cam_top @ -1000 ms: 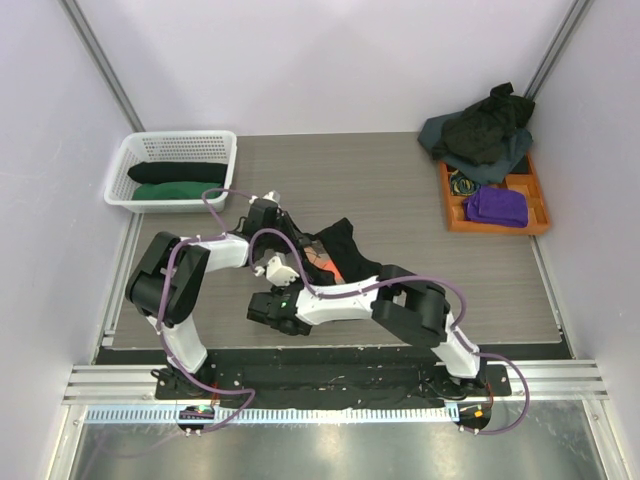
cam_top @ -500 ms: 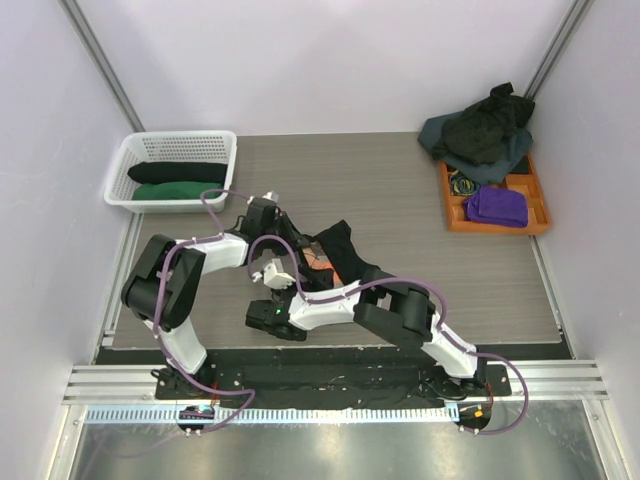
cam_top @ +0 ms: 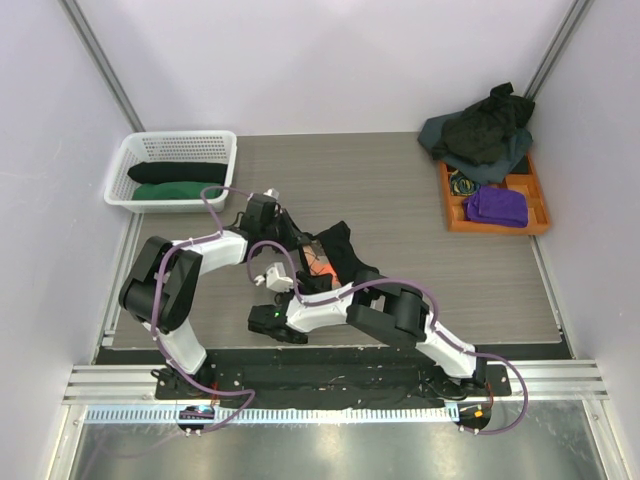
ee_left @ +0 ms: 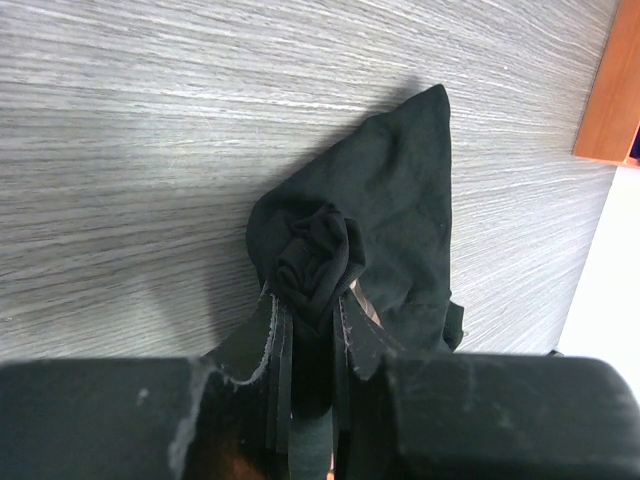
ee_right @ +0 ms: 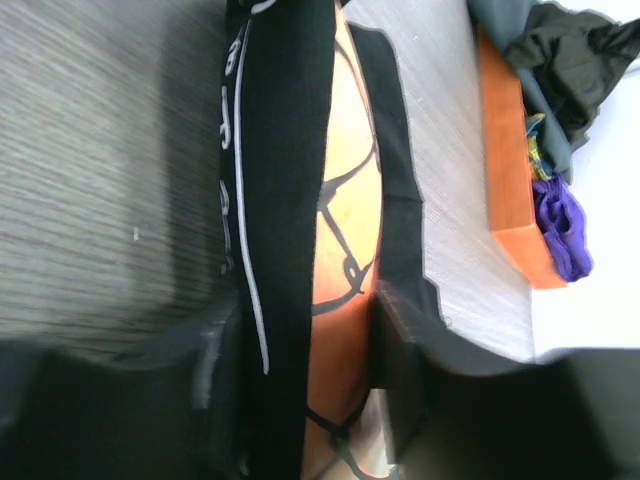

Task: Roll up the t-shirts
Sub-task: Roll the T-shirt to the center of the board.

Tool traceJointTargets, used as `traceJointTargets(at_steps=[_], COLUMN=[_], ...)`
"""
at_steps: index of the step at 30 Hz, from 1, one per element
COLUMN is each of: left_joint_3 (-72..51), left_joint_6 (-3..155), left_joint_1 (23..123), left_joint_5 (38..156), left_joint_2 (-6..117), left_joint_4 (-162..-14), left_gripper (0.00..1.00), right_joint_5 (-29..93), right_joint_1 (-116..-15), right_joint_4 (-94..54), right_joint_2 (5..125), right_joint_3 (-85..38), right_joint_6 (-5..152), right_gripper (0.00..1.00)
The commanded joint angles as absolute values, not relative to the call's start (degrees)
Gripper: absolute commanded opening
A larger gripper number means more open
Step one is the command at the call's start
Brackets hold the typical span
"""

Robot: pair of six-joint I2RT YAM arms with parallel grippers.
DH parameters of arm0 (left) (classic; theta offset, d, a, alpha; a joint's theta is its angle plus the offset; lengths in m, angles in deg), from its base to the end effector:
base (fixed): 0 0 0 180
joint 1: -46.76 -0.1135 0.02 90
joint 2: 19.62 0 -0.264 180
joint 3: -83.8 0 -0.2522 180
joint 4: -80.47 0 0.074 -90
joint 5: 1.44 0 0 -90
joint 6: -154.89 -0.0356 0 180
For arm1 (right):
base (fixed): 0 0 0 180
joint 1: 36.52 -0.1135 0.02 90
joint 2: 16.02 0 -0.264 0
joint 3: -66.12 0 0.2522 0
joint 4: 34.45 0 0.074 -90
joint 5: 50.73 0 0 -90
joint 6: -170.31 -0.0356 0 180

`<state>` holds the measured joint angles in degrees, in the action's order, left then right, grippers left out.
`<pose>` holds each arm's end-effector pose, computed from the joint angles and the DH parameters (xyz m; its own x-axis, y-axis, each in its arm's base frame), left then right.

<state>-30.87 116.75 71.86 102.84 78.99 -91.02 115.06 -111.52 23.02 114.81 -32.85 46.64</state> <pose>0.3144 -0.1570 0.1638 -0.8270 -0.4543 -0.3312 -0.1179 0.7161 -0.6879 0.1389 0.3850 0.0974 -0.3452 -0.7625 -0.5471 -0.0514 0.5975 -0.8002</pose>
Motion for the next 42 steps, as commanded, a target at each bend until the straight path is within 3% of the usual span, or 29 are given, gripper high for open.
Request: traceJointTargets(at_steps=[1, 5, 6, 7, 9, 12, 13, 16, 19, 24, 31, 42], left_joint_3=[-28.0, -28.6, -28.7, -28.7, -29.1, -29.5, -29.7, -30.1, -30.1, -30.5, -34.3, -34.3], left_joint_6=[116.3, 116.1, 116.0, 116.0, 115.9, 115.9, 115.9, 115.7, 116.0, 115.6, 118.1, 120.8], left_joint_1=[72.4, 72.4, 72.4, 72.4, 72.4, 72.2, 72.2, 70.3, 67.7, 67.4, 67.4, 70.8], left_joint_5=[104.3, 104.2, 103.9, 103.7, 103.6, 103.5, 103.5, 104.3, 107.5, 108.3, 111.8, 111.8], left_joint_2=[77.1, 77.9, 78.0, 78.2, 78.4, 78.5, 78.5, 78.2, 77.5, 76.1, 78.6, 83.8], left_joint_4=[-91.7, -92.5, -92.4, -92.5, -93.1, -94.3, -94.6, -96.1, -97.3, -97.5, -104.6, -110.5], left_gripper=[0.0, 0.0, 0.0, 0.01, 0.04, 0.23, 0.39, 0.61, 0.7, 0.71, 0.7, 0.73], right_joint_5=[112.2, 110.4, 110.1, 109.8, 108.5, 105.6, 104.8, 100.3, 96.7, 87.6, 64.4, 32.9], right_joint_1=[-111.1, -110.5, -110.4, -110.3, -110.3, -110.0, -109.9, -109.0, -107.9, -105.1, -96.1, -82.5], right_joint_4=[28.4, 28.5, 28.4, 28.3, 27.3, 24.4, 23.4, 18.4, 13.6, 4.8, -10.8, -30.1], right_joint_2=[117.5, 117.2, 117.1, 116.9, 115.6, 112.6, 111.4, 106.6, 102.1, 96.0, 83.8, 79.3], right_joint_3=[-33.3, -33.9, -33.7, -33.6, -32.8, -30.7, -30.0, -26.0, -21.8, -15.3, -3.2, 10.1], right_joint_6=[46.0, 46.1, 45.9, 45.8, 45.6, 46.2, 46.4, 47.2, 47.6, 49.4, 49.4, 43.3], right_gripper=[0.43, 0.17, 0.06, 0.01, 0.01, 0.01, 0.01, 0.01, 0.01, 0.01, 0.01, 0.01])
